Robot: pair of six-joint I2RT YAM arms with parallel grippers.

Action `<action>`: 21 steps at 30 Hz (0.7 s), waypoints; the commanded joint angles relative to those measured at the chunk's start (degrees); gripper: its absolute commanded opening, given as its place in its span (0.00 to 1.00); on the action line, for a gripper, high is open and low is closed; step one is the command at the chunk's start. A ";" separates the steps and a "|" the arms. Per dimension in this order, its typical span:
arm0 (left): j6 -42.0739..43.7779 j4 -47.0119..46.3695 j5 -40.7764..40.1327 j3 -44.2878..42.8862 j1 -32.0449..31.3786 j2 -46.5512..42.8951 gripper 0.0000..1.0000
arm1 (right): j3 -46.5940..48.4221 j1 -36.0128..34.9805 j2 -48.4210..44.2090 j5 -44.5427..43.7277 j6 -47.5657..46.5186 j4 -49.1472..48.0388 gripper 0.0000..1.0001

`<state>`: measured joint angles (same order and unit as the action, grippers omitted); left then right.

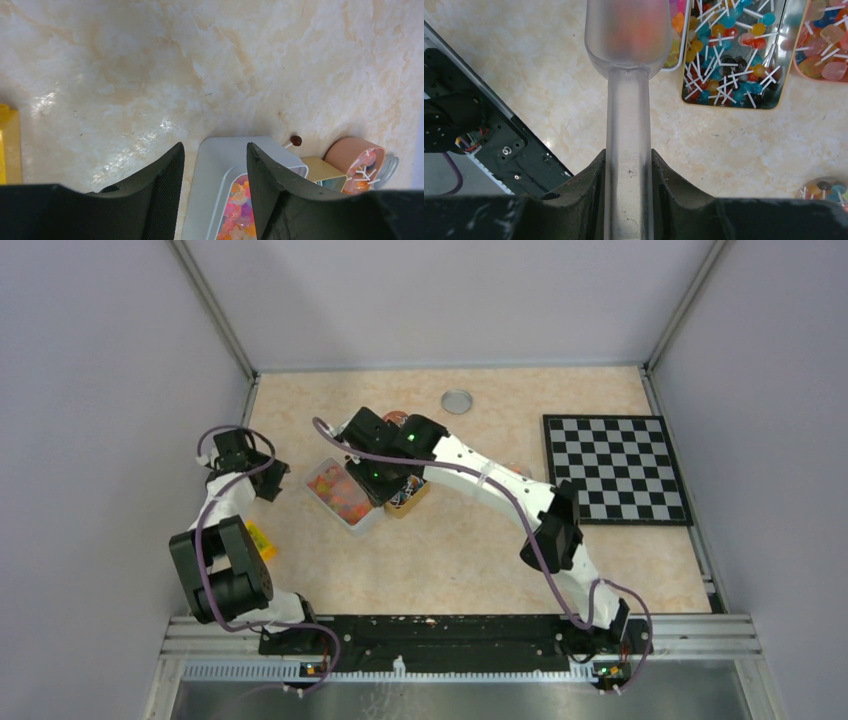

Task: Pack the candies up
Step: Scoop the fake candies from the storage box.

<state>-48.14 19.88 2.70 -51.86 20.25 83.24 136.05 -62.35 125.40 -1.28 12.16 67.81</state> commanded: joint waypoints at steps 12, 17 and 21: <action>-0.38 -7.58 9.38 2.93 1.64 0.87 0.53 | 2.19 -1.78 4.00 -4.16 -0.15 0.22 0.00; -0.24 -8.49 10.78 3.58 1.77 1.46 0.51 | 3.17 -2.06 6.22 -5.55 -0.54 -0.22 0.00; -0.21 -8.77 11.90 3.71 1.79 2.25 0.49 | 3.34 -2.08 7.57 -5.75 -0.56 -0.95 0.00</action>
<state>-48.31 13.72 12.75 -48.80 21.56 84.68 136.29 -63.70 132.33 -5.54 11.99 68.93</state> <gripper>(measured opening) 0.497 0.285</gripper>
